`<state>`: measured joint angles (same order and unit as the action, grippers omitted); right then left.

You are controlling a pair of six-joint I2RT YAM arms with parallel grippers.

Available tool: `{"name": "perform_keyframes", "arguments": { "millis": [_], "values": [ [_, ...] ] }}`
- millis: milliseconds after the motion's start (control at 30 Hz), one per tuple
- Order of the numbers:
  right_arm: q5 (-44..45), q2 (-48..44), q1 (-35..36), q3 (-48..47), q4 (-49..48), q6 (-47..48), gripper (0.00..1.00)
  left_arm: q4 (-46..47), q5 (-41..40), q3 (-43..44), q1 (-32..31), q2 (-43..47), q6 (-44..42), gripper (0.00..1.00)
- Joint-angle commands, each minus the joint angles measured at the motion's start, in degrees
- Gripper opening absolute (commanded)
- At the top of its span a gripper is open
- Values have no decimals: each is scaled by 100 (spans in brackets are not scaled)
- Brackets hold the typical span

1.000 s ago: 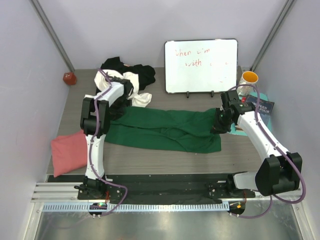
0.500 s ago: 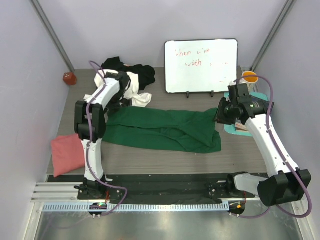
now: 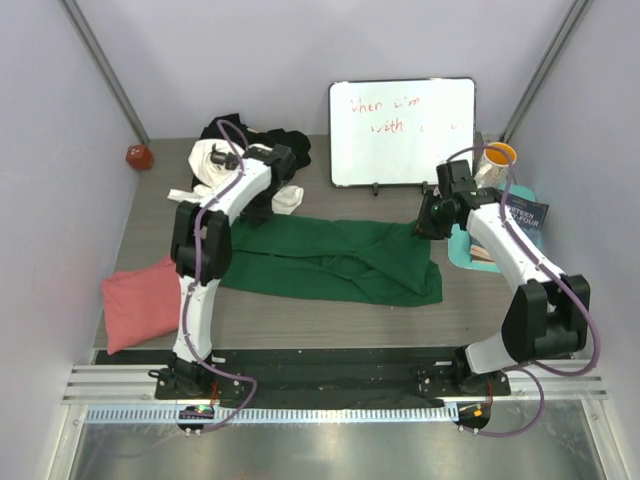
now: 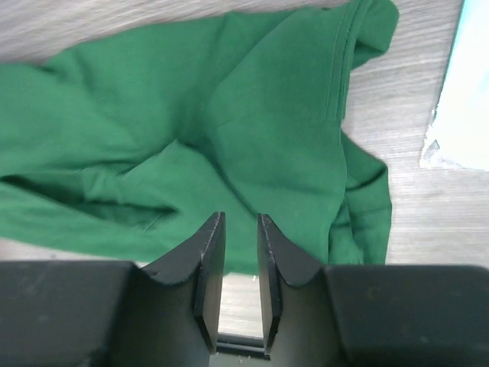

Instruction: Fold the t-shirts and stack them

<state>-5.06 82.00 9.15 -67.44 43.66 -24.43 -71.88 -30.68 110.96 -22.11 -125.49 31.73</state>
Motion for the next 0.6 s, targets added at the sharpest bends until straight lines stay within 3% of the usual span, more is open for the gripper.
{"name": "perform_keyframes", "arguments": {
  "millis": [0, 167, 267, 300, 333, 567],
  "values": [
    [233, 386, 26, 3, -429, -115, 26, 139, 176, 14, -250, -388, -35, 34],
    [715, 967, 35, -15, -270, -246, 21, 490, 360, -495, -338, -353, 27, 29],
    [927, 1300, 34, -6, -288, -335, 17, 613, 431, -750, -347, -423, 79, 15],
    [971, 1388, 35, -23, -279, -361, 16, 596, 483, -777, -347, -511, 97, 2],
    [989, 1476, 26, -67, -270, -370, 15, 561, 501, -821, -355, -529, 88, 0],
    [1437, 2162, 35, -410, -130, -554, 9, 666, 580, -1225, -452, -555, 106, 0]
  ]
}}
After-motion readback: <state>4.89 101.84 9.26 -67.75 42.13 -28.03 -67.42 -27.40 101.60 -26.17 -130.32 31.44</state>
